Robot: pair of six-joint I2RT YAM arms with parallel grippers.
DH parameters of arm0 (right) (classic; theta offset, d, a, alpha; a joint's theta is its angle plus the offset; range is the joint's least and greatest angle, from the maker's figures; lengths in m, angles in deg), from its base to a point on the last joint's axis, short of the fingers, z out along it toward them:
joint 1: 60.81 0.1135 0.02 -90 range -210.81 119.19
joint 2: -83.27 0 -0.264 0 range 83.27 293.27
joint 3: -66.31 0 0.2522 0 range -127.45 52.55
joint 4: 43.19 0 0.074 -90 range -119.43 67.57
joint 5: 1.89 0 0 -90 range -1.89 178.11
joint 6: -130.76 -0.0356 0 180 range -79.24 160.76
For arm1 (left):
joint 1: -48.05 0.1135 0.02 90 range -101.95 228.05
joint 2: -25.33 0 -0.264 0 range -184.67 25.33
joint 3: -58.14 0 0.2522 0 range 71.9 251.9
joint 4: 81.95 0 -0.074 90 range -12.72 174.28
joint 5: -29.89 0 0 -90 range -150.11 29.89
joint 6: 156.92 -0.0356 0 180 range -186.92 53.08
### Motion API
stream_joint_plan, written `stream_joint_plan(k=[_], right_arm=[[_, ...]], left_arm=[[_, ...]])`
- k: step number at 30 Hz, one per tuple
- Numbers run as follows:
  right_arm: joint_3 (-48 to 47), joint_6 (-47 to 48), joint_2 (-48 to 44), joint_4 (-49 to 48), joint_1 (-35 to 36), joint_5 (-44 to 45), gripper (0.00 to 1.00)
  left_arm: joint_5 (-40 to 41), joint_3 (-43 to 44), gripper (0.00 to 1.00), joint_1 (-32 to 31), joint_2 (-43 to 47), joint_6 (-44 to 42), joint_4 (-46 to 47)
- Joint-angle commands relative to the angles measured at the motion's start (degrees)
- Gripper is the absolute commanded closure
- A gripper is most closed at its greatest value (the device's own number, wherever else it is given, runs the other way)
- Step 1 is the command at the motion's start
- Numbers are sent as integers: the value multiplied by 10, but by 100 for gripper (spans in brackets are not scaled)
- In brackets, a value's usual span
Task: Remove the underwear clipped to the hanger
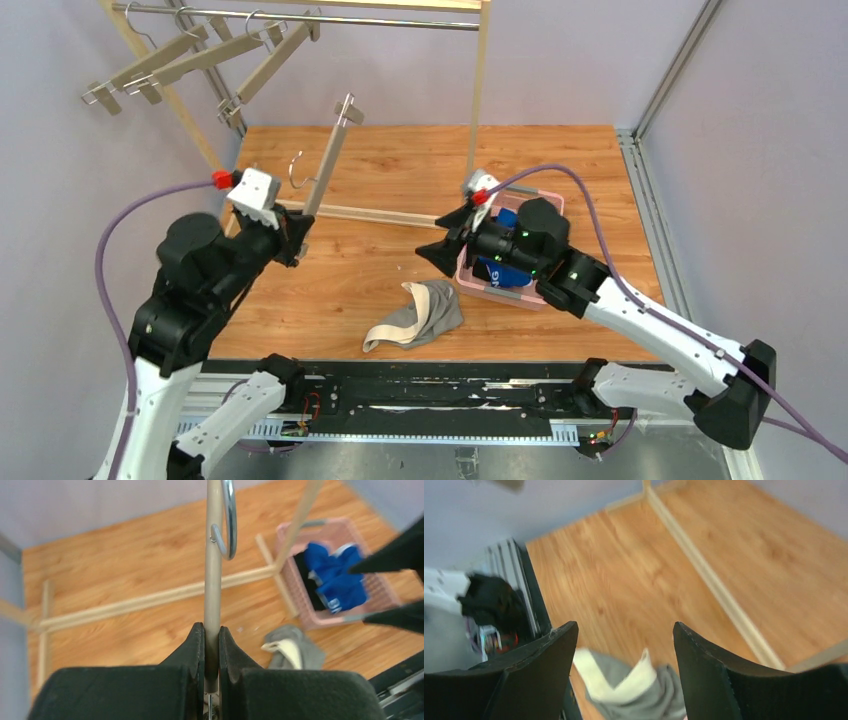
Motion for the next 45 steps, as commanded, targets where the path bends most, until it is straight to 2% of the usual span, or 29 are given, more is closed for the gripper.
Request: stream_joint_plan(k=[1,4,7,10,16,25,28,29,30,31,32,33,38,45], right_arm=[[-27,108,53,240,78,137,29],[-27,123,104,271,111,188,28],[-25,122,149,276,123,177,26],[-16,98,180,275,129,177,26],[42,68,210,175,131,128,25],[72,27,308,62,141,69,25],[73,-2,355,55,144,61,26],[66,-10,371,63,145,57,36],[57,-18,388,73,146,51,51],[48,-25,402,83,147,49,69],[40,-30,412,91,151,49,91],[32,-33,418,104,155,55,98],[6,-20,358,168,188,103,99],[-33,13,177,269,210,234,99]], left_arm=[[120,56,100,-1,-104,-62,-154],[108,95,100,-1,-163,-55,-155],[69,132,100,-1,-201,-51,-148],[64,157,100,0,-226,-49,-134],[57,202,100,0,-280,-51,-123],[45,273,100,5,-365,-51,-118],[23,306,100,22,-388,-47,-119],[8,316,100,29,-395,-46,-120],[-5,325,100,38,-402,-45,-121],[-14,335,100,44,-408,-43,-121],[-20,346,100,49,-416,-42,-124],[-28,361,100,52,-425,-44,-130],[-27,425,100,55,-445,-51,-155],[4,413,100,56,-407,-50,-121]])
